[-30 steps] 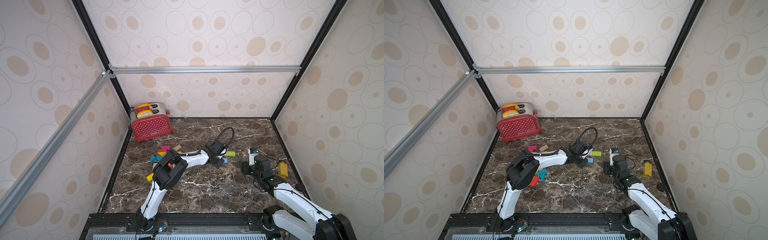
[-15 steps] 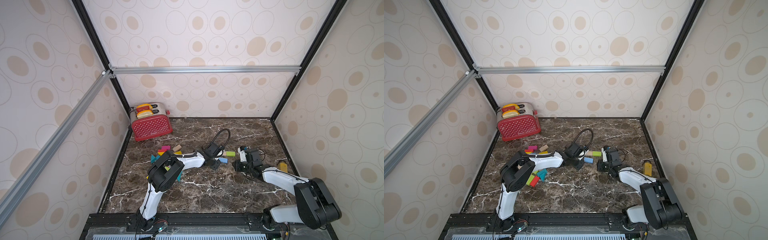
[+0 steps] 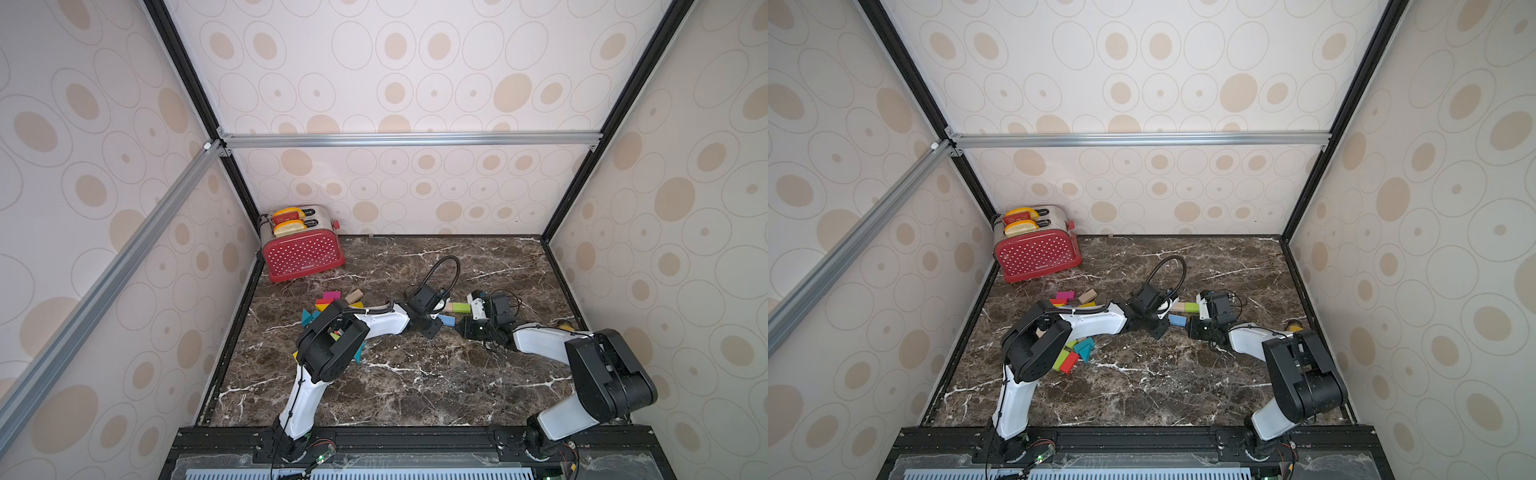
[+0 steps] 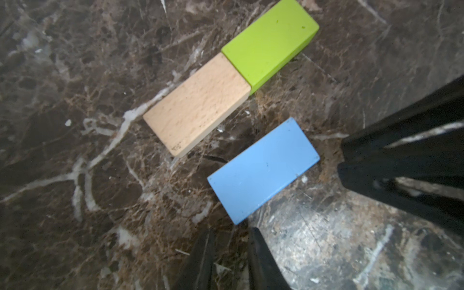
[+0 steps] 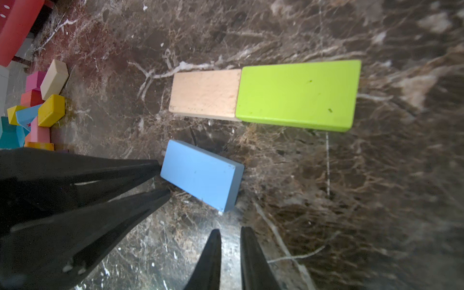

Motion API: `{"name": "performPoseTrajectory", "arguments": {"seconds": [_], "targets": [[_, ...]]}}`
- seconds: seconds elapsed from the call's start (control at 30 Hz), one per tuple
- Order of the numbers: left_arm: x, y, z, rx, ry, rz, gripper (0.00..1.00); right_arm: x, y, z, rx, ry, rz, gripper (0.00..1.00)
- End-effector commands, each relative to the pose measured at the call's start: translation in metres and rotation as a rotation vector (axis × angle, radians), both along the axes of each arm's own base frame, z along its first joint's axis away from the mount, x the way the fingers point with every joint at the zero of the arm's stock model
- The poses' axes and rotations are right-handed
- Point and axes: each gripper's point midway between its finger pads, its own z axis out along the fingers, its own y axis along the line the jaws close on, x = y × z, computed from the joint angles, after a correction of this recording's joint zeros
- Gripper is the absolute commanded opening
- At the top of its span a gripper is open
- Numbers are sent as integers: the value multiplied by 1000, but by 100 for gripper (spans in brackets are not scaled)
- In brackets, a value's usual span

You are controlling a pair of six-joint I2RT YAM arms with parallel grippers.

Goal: Assemble a piece of candy with building blocks
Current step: Assemble the building block at the center of the board.

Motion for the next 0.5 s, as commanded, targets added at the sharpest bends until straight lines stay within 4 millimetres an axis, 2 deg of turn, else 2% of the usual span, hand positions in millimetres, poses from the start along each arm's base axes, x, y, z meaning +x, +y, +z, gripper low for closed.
{"name": "performPoseTrajectory", "arguments": {"seconds": [0.0, 0.47], "targets": [[-7, 5, -23, 29, 70, 2, 24, 8, 5, 4, 27, -7, 3, 19], [-1, 4, -31, 36, 63, 27, 16, 21, 10, -14, 14, 27, 4, 18]]}}
